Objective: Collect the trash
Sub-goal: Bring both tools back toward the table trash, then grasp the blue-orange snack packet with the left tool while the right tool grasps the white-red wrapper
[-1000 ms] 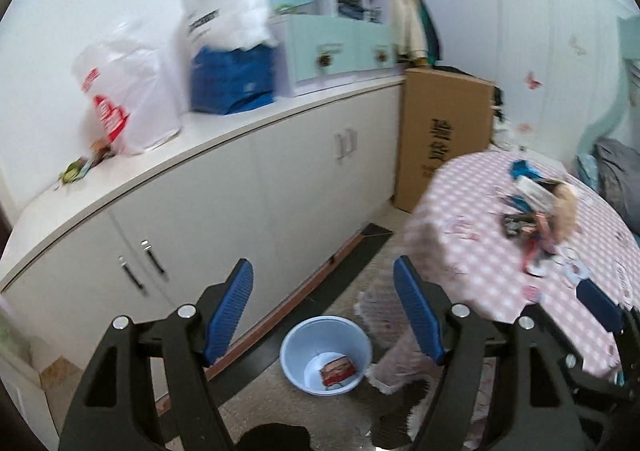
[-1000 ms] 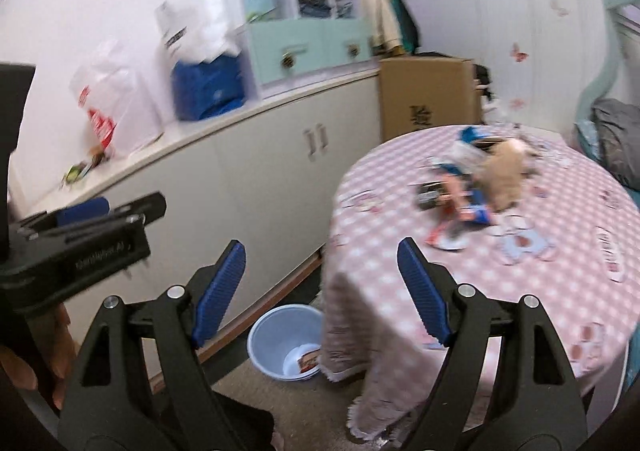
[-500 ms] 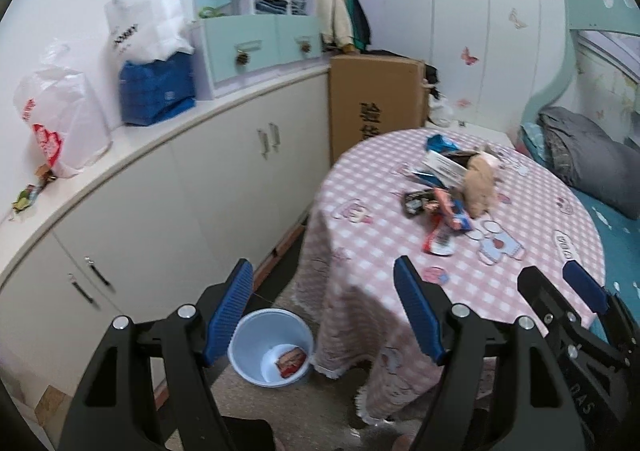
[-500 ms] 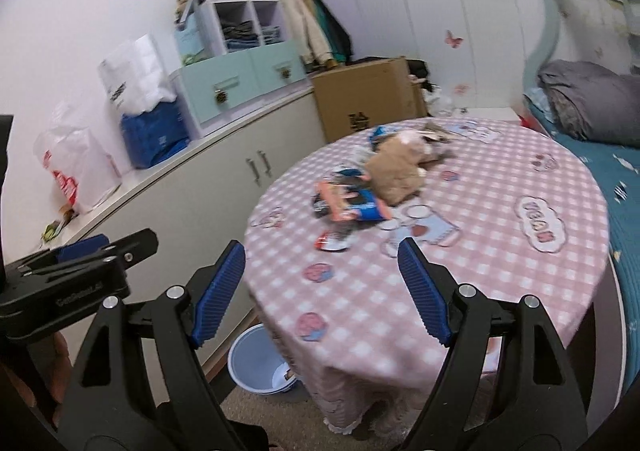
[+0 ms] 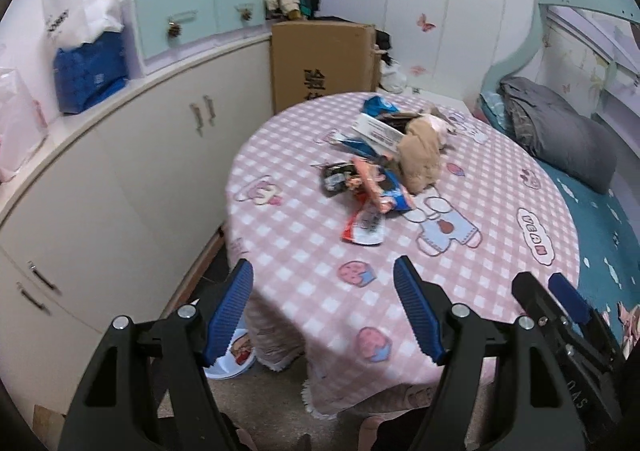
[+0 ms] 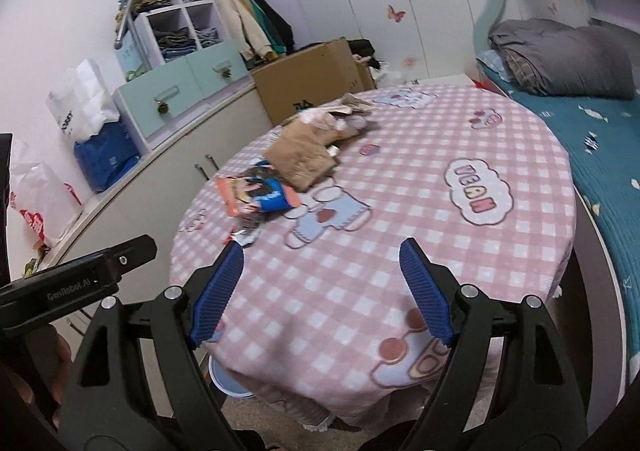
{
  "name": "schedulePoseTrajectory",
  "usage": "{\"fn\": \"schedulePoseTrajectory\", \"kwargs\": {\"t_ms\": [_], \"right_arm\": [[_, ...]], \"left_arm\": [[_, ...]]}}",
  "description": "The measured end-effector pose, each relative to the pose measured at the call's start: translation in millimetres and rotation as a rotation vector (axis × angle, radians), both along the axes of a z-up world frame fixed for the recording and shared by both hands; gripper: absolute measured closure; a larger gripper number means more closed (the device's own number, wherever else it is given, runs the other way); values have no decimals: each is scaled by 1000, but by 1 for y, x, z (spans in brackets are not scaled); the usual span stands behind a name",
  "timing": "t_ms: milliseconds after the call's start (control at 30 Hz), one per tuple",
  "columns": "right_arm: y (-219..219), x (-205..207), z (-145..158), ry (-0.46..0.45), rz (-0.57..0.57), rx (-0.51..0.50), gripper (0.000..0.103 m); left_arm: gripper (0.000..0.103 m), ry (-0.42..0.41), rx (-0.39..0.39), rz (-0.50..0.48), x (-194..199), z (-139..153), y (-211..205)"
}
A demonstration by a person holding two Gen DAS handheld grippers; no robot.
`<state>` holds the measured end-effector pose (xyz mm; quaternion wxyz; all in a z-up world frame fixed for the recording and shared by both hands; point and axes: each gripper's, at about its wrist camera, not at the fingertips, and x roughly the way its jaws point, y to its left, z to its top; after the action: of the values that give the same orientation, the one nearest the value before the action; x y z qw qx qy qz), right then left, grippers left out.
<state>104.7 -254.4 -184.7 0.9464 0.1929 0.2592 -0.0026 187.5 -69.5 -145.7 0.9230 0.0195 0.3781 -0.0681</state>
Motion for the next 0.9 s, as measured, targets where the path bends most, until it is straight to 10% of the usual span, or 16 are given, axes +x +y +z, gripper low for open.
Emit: {"fn": "schedulePoseTrajectory", "kwargs": {"t_ms": [667, 900], "right_arm": [[-36, 40, -30, 72, -41, 74, 23], [-42, 52, -28, 70, -51, 77, 22]], "left_arm": [[32, 57, 32, -41, 85, -30, -50], [49, 54, 51, -46, 97, -34, -59]]}}
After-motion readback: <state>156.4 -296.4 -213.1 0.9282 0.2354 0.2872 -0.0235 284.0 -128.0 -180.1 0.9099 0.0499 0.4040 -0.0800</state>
